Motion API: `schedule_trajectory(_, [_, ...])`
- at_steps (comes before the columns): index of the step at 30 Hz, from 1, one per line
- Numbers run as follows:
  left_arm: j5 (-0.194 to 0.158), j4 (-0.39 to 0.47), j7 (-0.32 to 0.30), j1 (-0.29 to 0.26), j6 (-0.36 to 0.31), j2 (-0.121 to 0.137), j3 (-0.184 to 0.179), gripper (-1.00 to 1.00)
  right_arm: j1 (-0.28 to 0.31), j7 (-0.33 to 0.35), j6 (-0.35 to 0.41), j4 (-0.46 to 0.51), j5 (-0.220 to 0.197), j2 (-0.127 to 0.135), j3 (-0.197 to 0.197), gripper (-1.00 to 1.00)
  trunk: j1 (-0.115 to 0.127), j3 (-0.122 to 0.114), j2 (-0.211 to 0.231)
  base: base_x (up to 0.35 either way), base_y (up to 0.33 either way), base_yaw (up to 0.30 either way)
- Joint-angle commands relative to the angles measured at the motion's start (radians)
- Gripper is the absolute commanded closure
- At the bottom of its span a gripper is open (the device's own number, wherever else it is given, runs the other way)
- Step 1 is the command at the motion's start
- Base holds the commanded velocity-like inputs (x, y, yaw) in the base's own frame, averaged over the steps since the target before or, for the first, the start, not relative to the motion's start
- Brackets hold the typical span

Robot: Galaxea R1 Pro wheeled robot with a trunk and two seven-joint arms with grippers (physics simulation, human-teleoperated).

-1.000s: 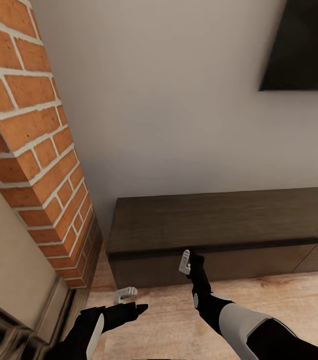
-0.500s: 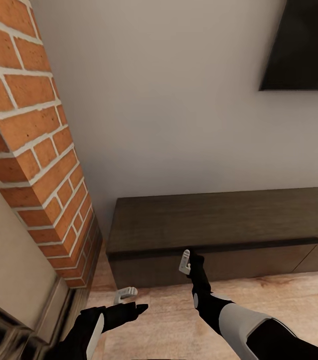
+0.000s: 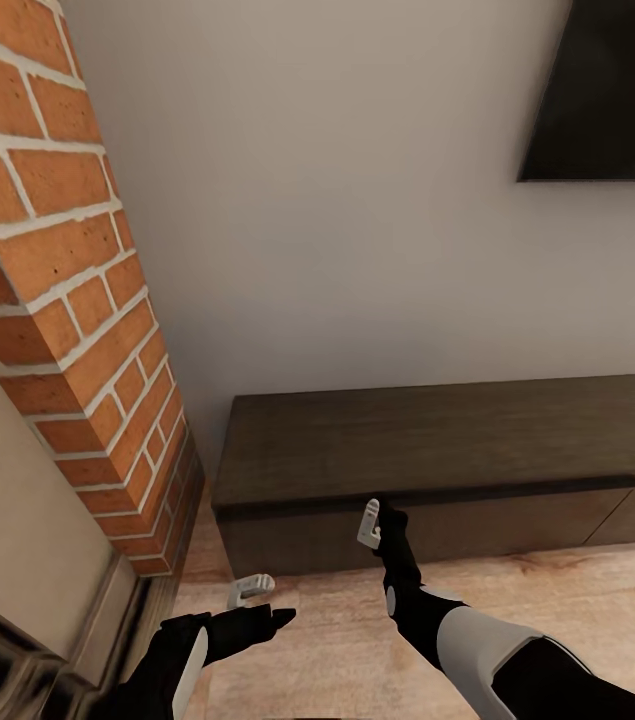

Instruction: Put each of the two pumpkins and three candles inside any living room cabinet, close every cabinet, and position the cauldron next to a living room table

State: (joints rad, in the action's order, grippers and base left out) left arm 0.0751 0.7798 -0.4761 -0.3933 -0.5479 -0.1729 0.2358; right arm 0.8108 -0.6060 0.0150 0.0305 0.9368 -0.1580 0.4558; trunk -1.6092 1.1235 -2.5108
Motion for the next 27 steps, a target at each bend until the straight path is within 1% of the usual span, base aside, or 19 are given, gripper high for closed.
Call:
schedule_trajectory(1, [0.008,0.001,-0.009,-0.001,-0.006,-0.002,0.007,-1.0,0.001,0.015,0.0,-0.004,-0.009,0.0,-0.039,1.0,-0.012,0.001,0.0,0.0,0.0,0.0])
schedule_trajectory(18, [0.008,0.002,-0.009,-0.001,-0.006,-0.002,0.007,-1.0,0.001,0.015,0.0,-0.007,-0.01,0.002,-0.039,1.0,-0.012,0.001,0.0,-0.002,0.0,0.0])
schedule_trajectory(27, [0.008,0.001,-0.009,0.0,-0.006,-0.002,0.007,-1.0,0.001,0.015,0.0,-0.006,-0.01,0.001,-0.039,1.0,-0.012,0.001,0.0,-0.179,0.0,0.0])
